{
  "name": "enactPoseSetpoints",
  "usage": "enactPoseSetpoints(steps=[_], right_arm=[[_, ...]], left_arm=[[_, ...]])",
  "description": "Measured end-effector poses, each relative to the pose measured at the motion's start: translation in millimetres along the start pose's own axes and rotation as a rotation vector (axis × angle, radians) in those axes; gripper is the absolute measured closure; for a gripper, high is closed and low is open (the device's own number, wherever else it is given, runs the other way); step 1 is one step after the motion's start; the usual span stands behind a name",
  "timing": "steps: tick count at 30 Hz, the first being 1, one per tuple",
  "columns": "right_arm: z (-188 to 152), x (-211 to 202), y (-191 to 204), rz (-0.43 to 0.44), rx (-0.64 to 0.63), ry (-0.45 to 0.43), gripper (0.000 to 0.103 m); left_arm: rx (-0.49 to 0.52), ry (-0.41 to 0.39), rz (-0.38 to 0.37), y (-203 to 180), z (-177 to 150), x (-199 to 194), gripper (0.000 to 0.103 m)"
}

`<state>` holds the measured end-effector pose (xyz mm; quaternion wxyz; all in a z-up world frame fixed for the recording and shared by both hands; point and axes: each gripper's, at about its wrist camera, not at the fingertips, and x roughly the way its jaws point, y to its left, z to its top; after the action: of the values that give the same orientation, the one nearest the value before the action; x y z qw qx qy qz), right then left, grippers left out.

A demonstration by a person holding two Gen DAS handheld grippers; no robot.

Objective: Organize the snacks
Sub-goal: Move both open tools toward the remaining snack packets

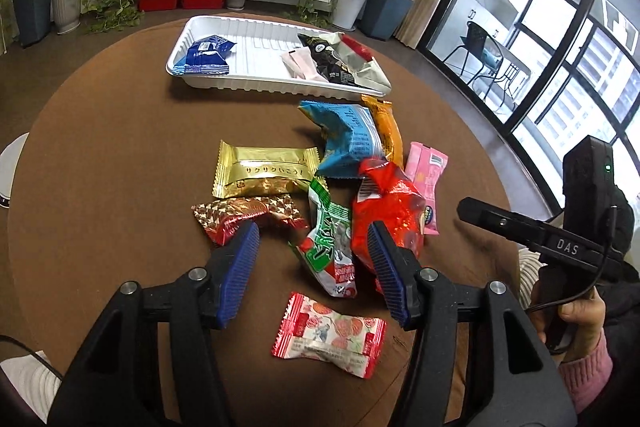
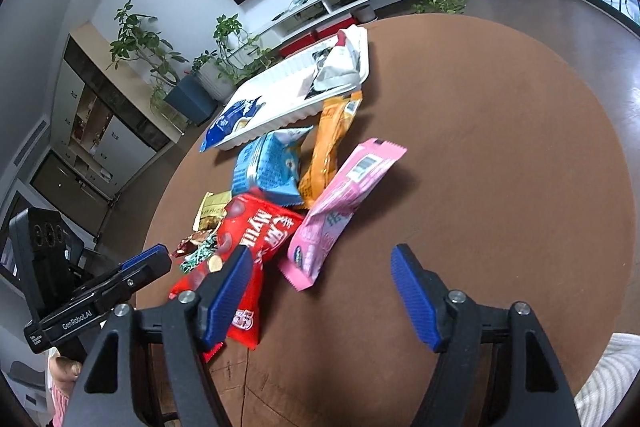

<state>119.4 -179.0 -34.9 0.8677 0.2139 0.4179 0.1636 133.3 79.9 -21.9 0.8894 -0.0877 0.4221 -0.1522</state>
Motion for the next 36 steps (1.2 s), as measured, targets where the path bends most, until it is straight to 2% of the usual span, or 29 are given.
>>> enactPoseSetpoints(steps=[15,31,36], right_arm=[[-4,12,7,-0.003,0.004,0.017,0.029],[21,31,-3,-0.072,0.006,0.041,0.029],[28,39,-1,-0.099,-0.009,0.035,0.034]], left_arm=[[0.015,0.044,0.005,-5,1,17,0.048],[0.007,0.125,-0.027,-5,9,55,0.048],[0.021,0.139,-0.027,-7,6,64,0.051]])
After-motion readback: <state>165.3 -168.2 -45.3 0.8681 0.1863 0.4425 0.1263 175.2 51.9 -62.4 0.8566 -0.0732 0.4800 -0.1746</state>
